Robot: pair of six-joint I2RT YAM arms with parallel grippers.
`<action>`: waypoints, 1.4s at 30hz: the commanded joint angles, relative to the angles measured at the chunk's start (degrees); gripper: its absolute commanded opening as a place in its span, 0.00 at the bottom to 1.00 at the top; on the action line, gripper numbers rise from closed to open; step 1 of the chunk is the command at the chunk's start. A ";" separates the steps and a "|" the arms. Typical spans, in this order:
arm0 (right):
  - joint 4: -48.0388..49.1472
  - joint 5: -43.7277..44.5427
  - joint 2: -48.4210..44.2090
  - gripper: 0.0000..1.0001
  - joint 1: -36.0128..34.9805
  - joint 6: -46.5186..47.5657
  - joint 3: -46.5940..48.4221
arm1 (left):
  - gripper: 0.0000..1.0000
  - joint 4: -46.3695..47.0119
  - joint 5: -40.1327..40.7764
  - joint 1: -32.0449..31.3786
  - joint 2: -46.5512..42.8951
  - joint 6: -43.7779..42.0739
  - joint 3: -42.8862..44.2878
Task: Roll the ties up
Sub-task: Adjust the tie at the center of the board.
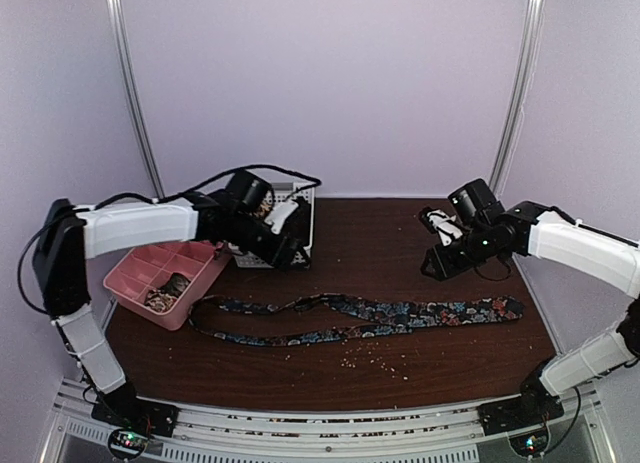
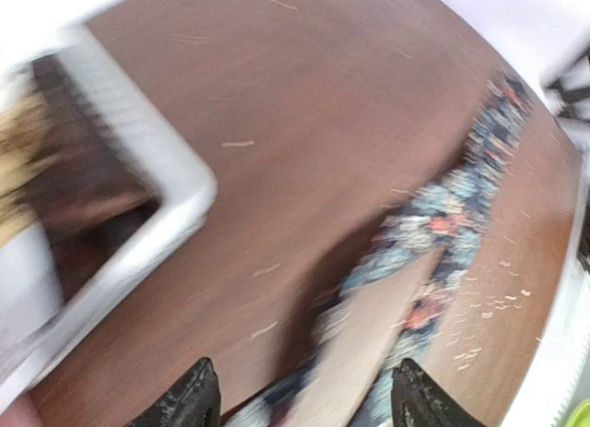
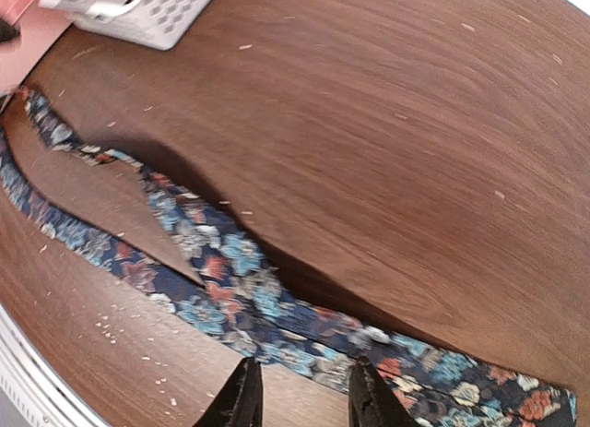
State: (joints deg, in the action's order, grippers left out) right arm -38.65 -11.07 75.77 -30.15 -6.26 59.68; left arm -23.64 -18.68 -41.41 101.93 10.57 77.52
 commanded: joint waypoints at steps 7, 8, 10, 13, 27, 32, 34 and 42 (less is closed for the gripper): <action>-0.78 5.17 21.25 0.35 -18.13 5.27 19.26 | 0.68 -4.27 15.20 9.07 -16.34 4.14 -22.42; -1.37 5.71 23.56 0.35 -19.38 5.82 21.74 | 0.68 -5.06 16.53 9.88 -16.85 4.93 -23.46; -1.70 6.10 27.62 0.35 -21.71 6.89 25.74 | 0.68 -6.61 18.11 11.03 -17.79 6.43 -25.17; -1.84 6.09 32.60 0.35 -24.66 8.46 31.29 | 0.68 -8.03 20.42 11.73 -18.40 7.69 -26.27; 1.53 7.63 39.09 0.35 -32.48 9.26 33.96 | 0.65 -13.99 26.33 13.69 -14.50 4.82 -23.75; 3.92 7.45 34.78 0.35 -31.25 8.27 29.76 | 0.58 -16.24 29.12 13.62 -11.06 3.35 -23.10; 4.68 7.33 33.40 0.35 -30.37 8.00 28.22 | 0.49 -16.26 27.02 13.61 -10.62 2.84 -23.20; 8.80 5.61 27.24 0.32 -26.68 6.18 21.31 | 0.00 -7.53 4.60 13.57 -17.22 3.57 -26.19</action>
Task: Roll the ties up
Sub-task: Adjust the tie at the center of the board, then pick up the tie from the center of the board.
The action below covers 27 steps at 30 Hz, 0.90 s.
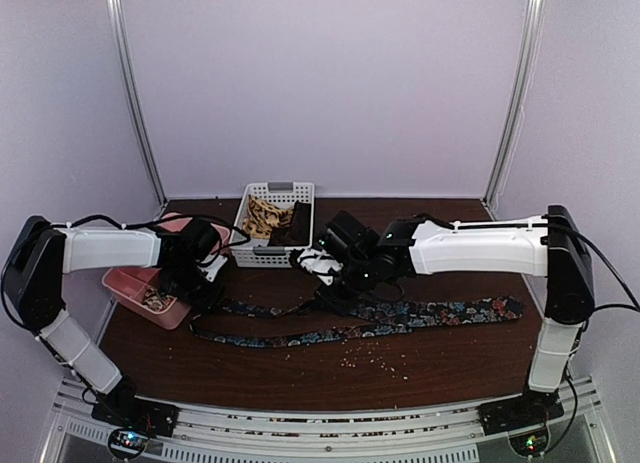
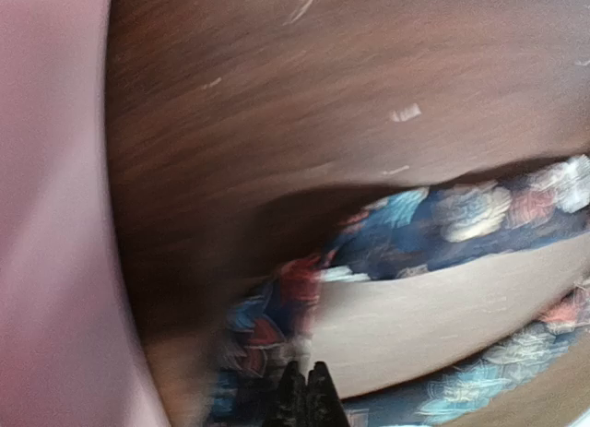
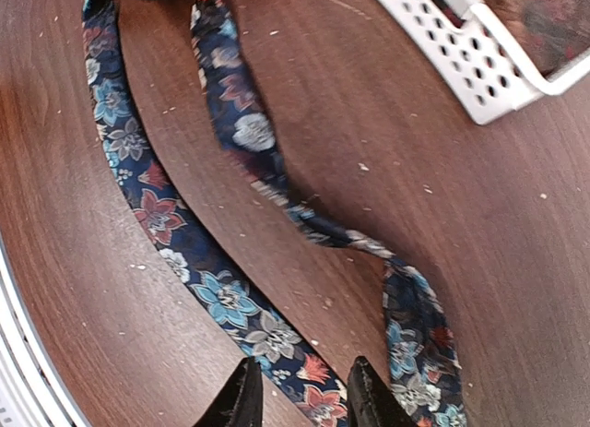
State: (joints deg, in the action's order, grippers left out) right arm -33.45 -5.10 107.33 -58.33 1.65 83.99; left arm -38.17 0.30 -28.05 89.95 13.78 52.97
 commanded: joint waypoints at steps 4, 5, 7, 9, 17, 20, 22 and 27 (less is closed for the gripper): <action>6.61 -2.30 -7.64 0.32 2.37 -3.08 -5.85 | 0.00 18.37 -27.08 0.27 -9.57 4.79 -4.93; 7.37 -2.59 -8.37 0.32 2.36 -3.28 -6.44 | 0.00 21.06 -29.82 0.22 -10.21 6.09 -5.50; 9.28 -3.55 -9.90 0.34 2.40 -3.40 -7.66 | 0.00 25.66 -33.54 0.25 -11.18 8.73 -6.18; 11.51 -4.02 -11.26 0.35 2.42 -3.41 -8.96 | 0.00 25.50 -34.18 0.20 -11.84 9.18 -5.21; 9.73 -4.60 -12.10 0.35 2.80 -4.07 -8.08 | 0.44 4.62 -9.96 -1.31 -17.29 1.80 -3.49; 10.20 -4.35 -13.11 0.35 3.37 -4.28 -9.32 | 0.55 2.86 -2.66 -1.64 -17.49 0.52 -6.03; 10.37 -4.39 -13.68 0.35 3.83 -4.43 -10.10 | 0.53 2.93 -2.24 -3.00 -15.47 -1.71 -5.89; 10.45 -5.02 -15.26 0.35 5.34 -4.83 -12.18 | 0.50 3.00 0.25 -8.64 -7.00 -8.26 -2.46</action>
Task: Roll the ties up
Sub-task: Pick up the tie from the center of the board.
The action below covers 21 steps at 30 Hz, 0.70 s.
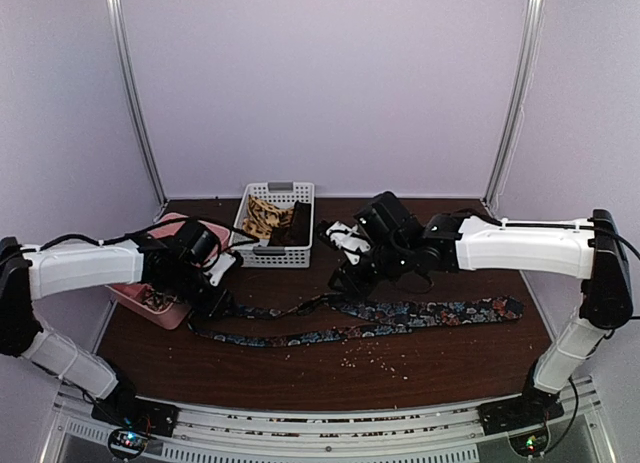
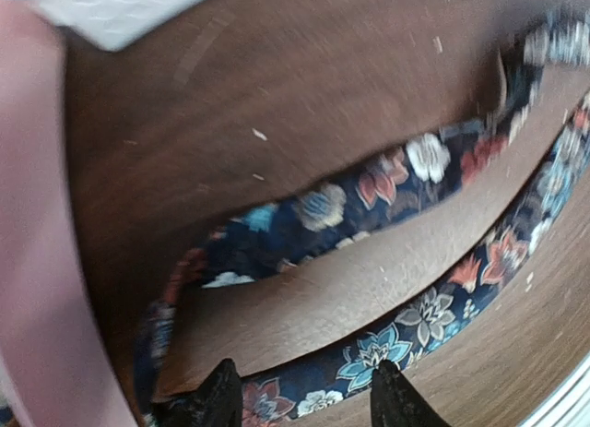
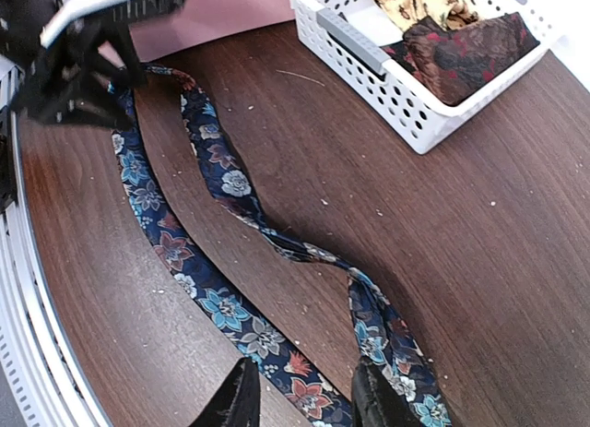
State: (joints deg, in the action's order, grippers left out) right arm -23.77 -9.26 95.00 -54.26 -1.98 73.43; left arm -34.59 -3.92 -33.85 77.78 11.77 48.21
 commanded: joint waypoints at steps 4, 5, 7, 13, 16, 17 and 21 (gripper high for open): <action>2.16 -2.22 -4.58 0.35 2.70 -1.78 -3.99 | 0.53 1.51 4.64 -3.13 10.33 -11.46 4.54; 2.27 -2.36 -4.83 0.35 2.94 -1.80 -4.26 | 0.54 1.46 4.99 -3.26 11.58 -12.64 5.45; 2.33 -2.78 -5.31 0.35 3.45 -1.80 -4.91 | 0.56 1.27 5.05 -3.37 14.00 -15.13 7.16; 2.62 -4.39 -6.64 0.35 4.54 -2.12 -6.34 | 0.59 2.75 3.64 -3.86 18.60 -21.05 8.54; 3.30 -4.84 -7.87 0.34 5.04 -2.62 -7.59 | 0.58 0.96 0.56 -3.86 21.62 -22.65 10.09; 3.57 -5.03 -8.30 0.34 5.18 -2.74 -7.93 | 0.57 0.47 -0.58 -3.82 22.75 -23.32 10.67; 3.77 -5.20 -9.49 0.34 5.99 -2.78 -8.82 | 0.41 -1.62 -4.82 -3.69 26.69 -25.18 13.36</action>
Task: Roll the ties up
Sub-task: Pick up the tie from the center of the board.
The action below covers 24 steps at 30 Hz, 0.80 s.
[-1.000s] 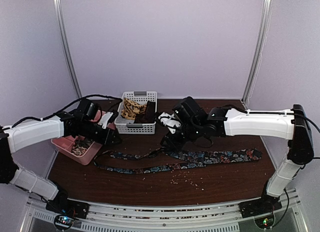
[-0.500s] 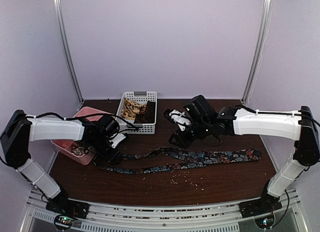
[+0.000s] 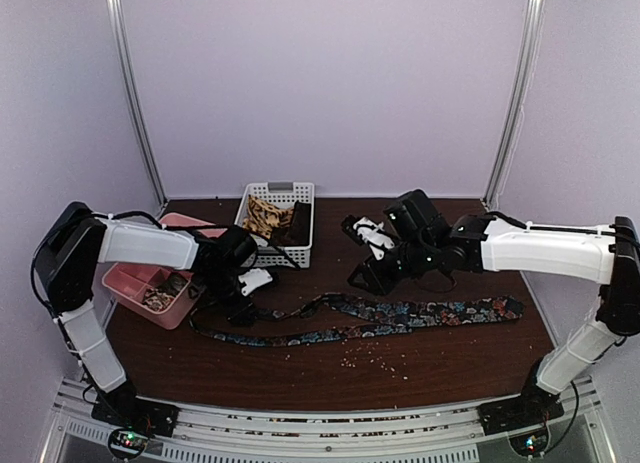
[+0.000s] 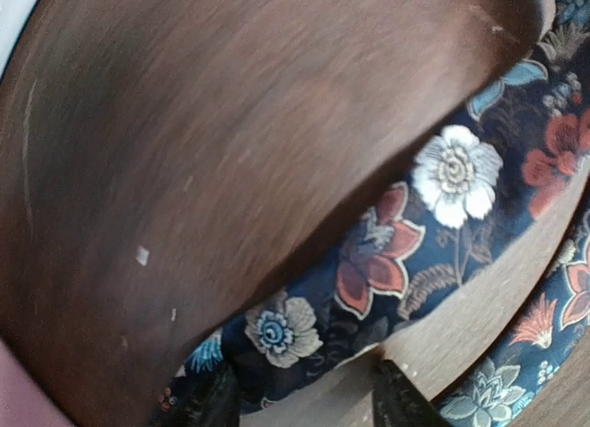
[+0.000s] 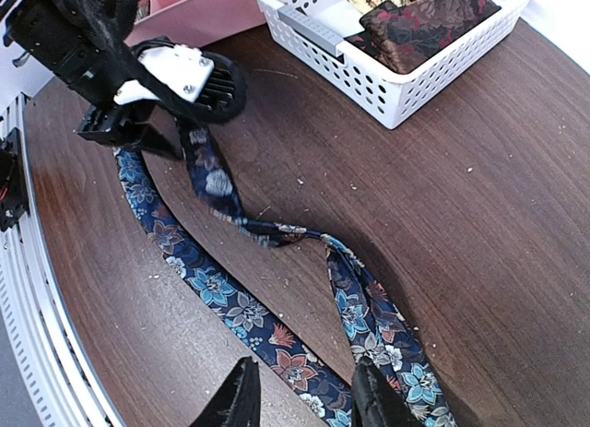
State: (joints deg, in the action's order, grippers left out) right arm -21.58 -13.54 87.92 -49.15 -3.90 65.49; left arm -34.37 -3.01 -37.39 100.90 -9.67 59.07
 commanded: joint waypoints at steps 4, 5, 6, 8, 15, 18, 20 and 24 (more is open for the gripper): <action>1.41 -0.96 -3.07 0.33 1.51 -0.95 -1.39 | 0.08 -3.20 -8.94 -0.14 2.89 -4.28 3.81; 1.64 -1.03 -3.18 0.32 1.66 -1.20 -1.47 | 0.01 -3.16 -11.09 0.02 1.64 -4.22 4.06; 2.09 -1.18 -3.19 0.32 1.76 -1.39 -1.65 | 0.00 -2.76 -13.82 0.36 0.33 -3.84 4.35; 2.98 -1.75 -2.90 0.32 1.75 -1.65 -1.86 | 0.00 -1.85 -19.39 0.79 -2.09 -2.89 5.36; 3.01 -2.44 -1.69 0.31 1.74 -2.00 -0.66 | 0.00 1.74 -34.27 1.13 -6.40 1.78 8.35; 3.70 -3.07 -1.57 0.32 1.68 -1.83 -0.49 | 0.00 2.16 -39.23 1.49 -6.59 3.84 9.39; 4.34 -4.21 -1.04 0.34 1.68 -1.73 0.22 | 0.00 2.35 -42.12 1.96 -6.68 5.55 10.18; 6.37 -5.65 0.53 0.38 0.90 -1.45 1.76 | 0.00 2.29 -46.98 3.06 -7.15 8.52 11.01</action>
State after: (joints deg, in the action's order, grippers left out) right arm -18.35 -17.08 86.89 -47.62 -5.50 64.73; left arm -33.80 -41.71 -35.57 94.89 -5.17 68.18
